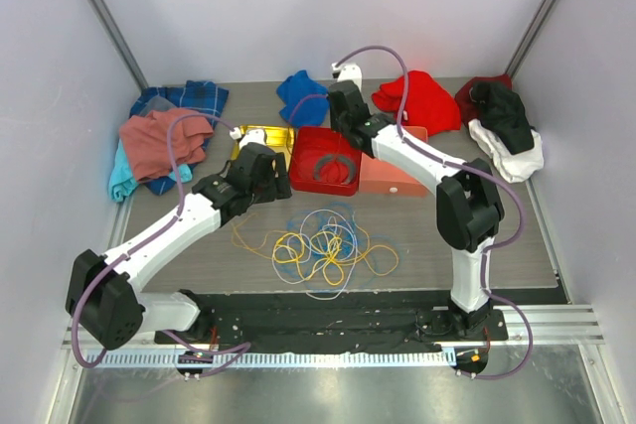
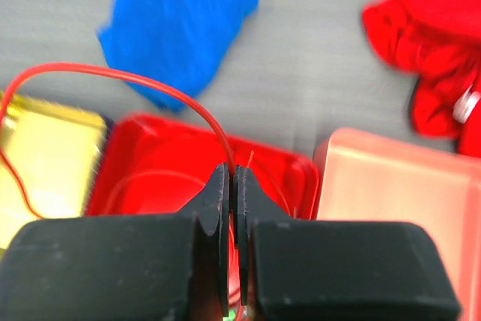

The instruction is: Untangle the cables

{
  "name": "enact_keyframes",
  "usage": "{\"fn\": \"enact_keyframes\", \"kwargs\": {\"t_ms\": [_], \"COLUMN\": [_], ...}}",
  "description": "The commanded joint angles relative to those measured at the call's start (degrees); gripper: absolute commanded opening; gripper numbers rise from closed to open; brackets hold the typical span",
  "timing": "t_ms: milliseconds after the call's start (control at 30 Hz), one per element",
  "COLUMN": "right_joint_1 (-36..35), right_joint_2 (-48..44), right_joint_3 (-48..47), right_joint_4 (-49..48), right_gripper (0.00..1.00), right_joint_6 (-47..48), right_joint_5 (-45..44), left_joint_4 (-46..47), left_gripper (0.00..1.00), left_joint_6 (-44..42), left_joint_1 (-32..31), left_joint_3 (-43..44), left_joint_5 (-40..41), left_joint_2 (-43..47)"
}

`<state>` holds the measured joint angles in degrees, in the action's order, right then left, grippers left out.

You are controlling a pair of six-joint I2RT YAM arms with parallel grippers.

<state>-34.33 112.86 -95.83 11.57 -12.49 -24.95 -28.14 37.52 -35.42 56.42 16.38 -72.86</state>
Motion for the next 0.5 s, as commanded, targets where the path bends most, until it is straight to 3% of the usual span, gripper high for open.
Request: {"fn": "enact_keyframes", "kwargs": {"t_ms": [0, 167, 467], "right_joint_1": [-0.30, -0.57, -1.09], "right_joint_2": [-2.11, -1.15, 0.43], "right_joint_3": [6.42, 12.23, 14.28], "right_joint_4": [-1.81, -3.57, -2.52], "right_gripper": [0.01, 0.01, 0.02], "right_joint_6": [-3.94, -5.70, -5.97], "right_joint_5": [0.87, 1.92, 4.47], "left_joint_4": [0.46, 0.46, 0.28], "left_gripper": [0.74, 0.74, 0.74], "left_joint_6": [0.63, 0.45, 0.28], "left_joint_1": [-0.18, -0.09, -0.09], "left_joint_3": [0.09, 0.18, 0.44], "left_joint_5": [-0.30, 0.05, 0.76], "left_joint_2": [1.67, 1.58, 0.88]}}
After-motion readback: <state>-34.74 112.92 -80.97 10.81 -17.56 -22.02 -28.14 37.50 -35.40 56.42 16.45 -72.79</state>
